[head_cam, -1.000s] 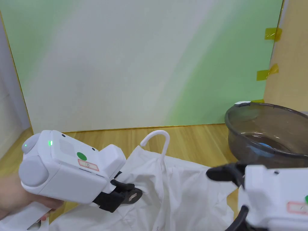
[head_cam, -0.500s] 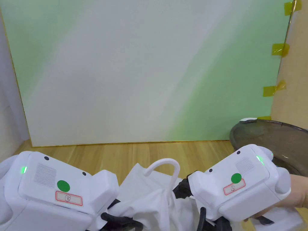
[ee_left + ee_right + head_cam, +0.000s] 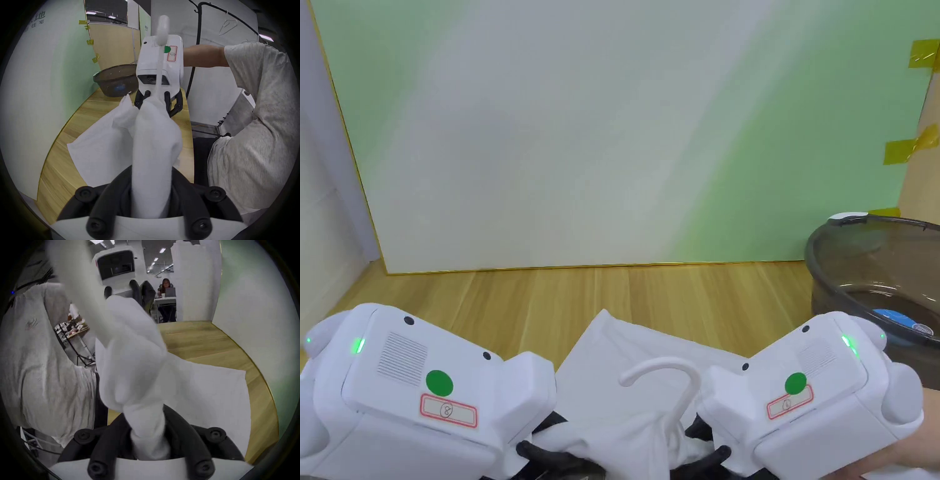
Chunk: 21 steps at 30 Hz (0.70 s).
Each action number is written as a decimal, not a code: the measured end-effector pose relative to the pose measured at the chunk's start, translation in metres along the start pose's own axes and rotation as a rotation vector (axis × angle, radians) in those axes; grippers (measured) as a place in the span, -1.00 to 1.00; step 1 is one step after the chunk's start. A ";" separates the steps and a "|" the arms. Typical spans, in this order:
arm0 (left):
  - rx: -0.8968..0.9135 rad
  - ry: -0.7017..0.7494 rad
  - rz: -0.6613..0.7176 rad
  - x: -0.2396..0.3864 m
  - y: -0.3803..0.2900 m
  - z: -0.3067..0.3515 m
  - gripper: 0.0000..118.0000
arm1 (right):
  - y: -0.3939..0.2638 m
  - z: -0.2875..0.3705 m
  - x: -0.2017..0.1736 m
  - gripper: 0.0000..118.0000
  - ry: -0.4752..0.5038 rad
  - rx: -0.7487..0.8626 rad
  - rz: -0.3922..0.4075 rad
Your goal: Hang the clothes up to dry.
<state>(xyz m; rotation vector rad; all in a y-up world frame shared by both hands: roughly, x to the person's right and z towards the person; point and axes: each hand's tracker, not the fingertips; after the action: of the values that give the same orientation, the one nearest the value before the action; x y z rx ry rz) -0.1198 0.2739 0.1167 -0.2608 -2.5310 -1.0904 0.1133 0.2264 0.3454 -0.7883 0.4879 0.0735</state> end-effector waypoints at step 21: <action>0.574 0.092 0.222 0.048 0.019 0.003 -0.97 | 0.009 0.117 -0.081 -0.88 -0.229 0.413 -0.174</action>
<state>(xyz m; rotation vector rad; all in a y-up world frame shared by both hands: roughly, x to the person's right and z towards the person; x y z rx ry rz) -0.1587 0.2901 0.1466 -0.3113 -2.5291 -0.2636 0.0854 0.3239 0.4463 -0.4070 0.2039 -0.0963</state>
